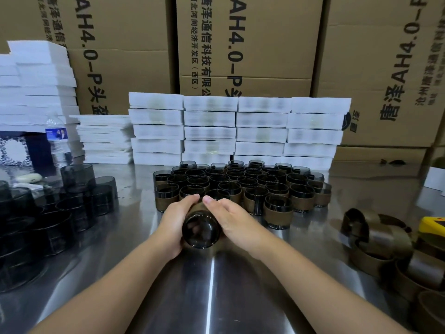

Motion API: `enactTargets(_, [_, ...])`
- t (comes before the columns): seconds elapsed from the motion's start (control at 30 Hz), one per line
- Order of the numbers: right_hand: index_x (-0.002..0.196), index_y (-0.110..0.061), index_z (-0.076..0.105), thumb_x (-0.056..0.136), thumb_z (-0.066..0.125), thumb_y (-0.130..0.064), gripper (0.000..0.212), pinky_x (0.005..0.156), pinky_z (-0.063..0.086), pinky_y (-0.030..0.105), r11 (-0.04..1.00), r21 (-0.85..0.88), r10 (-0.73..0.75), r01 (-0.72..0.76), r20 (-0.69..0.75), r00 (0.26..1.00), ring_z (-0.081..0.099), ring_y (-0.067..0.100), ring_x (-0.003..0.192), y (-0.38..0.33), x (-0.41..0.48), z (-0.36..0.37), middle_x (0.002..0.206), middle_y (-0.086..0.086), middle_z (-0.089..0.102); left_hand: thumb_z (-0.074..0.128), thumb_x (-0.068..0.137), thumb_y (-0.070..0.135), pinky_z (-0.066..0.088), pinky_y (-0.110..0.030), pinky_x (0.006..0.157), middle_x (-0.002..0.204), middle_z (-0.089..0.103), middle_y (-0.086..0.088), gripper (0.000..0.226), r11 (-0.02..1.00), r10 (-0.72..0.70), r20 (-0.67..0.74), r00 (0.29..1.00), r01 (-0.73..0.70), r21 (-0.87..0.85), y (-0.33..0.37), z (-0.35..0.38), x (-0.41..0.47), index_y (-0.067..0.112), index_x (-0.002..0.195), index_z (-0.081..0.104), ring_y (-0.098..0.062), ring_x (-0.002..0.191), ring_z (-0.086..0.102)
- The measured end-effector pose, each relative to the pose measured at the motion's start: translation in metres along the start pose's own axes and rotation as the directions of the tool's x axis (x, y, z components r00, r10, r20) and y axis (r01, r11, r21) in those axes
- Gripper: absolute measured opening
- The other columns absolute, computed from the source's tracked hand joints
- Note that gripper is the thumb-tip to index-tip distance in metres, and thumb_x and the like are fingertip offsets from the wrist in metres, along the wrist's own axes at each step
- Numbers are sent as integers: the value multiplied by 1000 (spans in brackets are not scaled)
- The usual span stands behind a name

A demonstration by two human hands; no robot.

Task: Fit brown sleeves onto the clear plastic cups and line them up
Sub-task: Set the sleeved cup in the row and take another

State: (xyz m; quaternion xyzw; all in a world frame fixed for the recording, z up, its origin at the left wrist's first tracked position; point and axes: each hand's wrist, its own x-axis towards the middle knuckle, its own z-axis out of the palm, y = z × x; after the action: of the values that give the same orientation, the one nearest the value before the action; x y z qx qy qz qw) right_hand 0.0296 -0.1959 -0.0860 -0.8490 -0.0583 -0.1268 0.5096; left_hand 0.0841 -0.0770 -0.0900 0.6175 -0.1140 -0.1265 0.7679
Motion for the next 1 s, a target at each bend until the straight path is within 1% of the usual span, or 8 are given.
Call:
enactTargets(0.2, [89,-4,58,90,38,-66,65,84,48,39,996,-72,52,-58,-80,995,56,11,74,9,0,-1,77,-1,58,58,92,34,47,-28,58,62,67,-9,36,999,-5,-20,1000,6,32,0,2,1,12,68,70,-20,54,64])
enactTargets(0.4, [75,-22,51,88,44,-64,45,65,40,28,997,-73,27,-35,-109,994,48,4,61,6,1,-2,66,-11,52,56,92,42,51,-32,67,68,69,-11,43,999,9,17,1000,-10,49,1,1,2,10,67,72,-22,61,66])
enactTargets(0.5, [73,-23,47,88,49,-60,40,65,38,26,999,-34,5,-12,-195,981,48,8,68,8,2,-2,72,-8,51,54,95,34,49,-26,65,71,68,-6,35,975,188,-112,976,-172,139,9,-2,11,14,69,66,-22,71,63])
enactTargets(0.57, [72,-23,43,90,48,-57,38,69,35,26,998,-48,15,-30,-277,961,47,12,79,10,2,-4,80,-4,50,57,94,25,46,-18,67,81,67,4,18,822,450,-206,869,-312,477,14,-15,16,21,79,66,-20,86,61])
enactTargets(0.63, [72,-23,41,92,46,-54,37,71,34,29,993,-110,9,-50,-341,940,45,15,85,11,1,-11,80,-6,48,60,89,25,45,-30,83,103,64,0,12,570,624,-246,742,-216,793,17,-33,19,22,99,66,-25,107,55])
enactTargets(0.7, [71,-22,40,92,45,-53,37,69,36,33,968,-242,-38,-62,-389,921,44,16,88,12,0,-20,76,-8,47,63,86,26,36,-43,100,123,55,-15,31,426,669,-258,697,-74,902,16,-49,25,15,115,63,-34,122,43])
enactTargets(0.87, [66,-25,34,90,44,-50,37,52,29,28,822,-562,-194,-88,-422,885,42,15,85,15,-3,-34,69,-10,44,57,87,41,12,-60,113,145,37,-20,60,228,367,-402,839,338,913,16,-70,31,11,137,44,-38,137,26])
enactTargets(1.0, [68,-23,37,90,44,-51,36,63,33,28,718,-671,-177,-182,-429,885,44,15,94,21,0,-40,78,-10,46,50,88,56,8,-61,113,150,31,-17,69,164,256,-447,857,417,894,13,-73,34,13,141,38,-37,140,23])
